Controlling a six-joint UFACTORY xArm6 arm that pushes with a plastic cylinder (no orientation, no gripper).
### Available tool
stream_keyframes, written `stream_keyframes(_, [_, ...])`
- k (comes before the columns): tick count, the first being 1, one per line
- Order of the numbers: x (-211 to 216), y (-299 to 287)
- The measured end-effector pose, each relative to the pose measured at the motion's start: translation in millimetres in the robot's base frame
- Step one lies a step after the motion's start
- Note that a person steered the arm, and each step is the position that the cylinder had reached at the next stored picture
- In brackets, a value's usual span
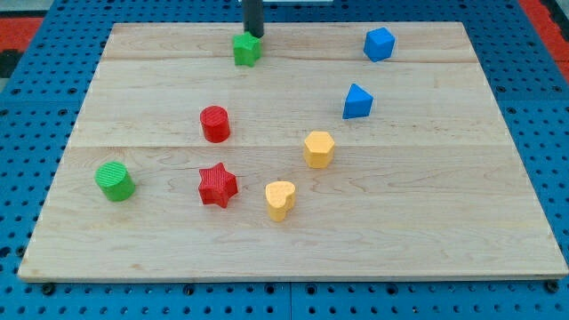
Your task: Move green circle a bit left and up
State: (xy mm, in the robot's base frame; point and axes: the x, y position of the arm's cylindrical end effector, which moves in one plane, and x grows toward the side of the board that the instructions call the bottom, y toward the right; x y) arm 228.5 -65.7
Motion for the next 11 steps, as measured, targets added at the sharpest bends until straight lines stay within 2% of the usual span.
stream_keyframes(1, [48.7, -5.1])
stream_keyframes(2, [45.2, -14.4])
stream_keyframes(3, [74.9, -127.8])
stream_keyframes(4, [148.4, -150.3])
stream_keyframes(5, [190.6, -104.1])
stream_keyframes(6, [251.7, -95.6])
stream_keyframes(7, [290.1, -106.5])
stream_keyframes(8, [305.8, -162.9])
stream_keyframes(9, [289.4, -201.5])
stream_keyframes(10, [267.0, -223.7])
stream_keyframes(11, [279.1, -217.8])
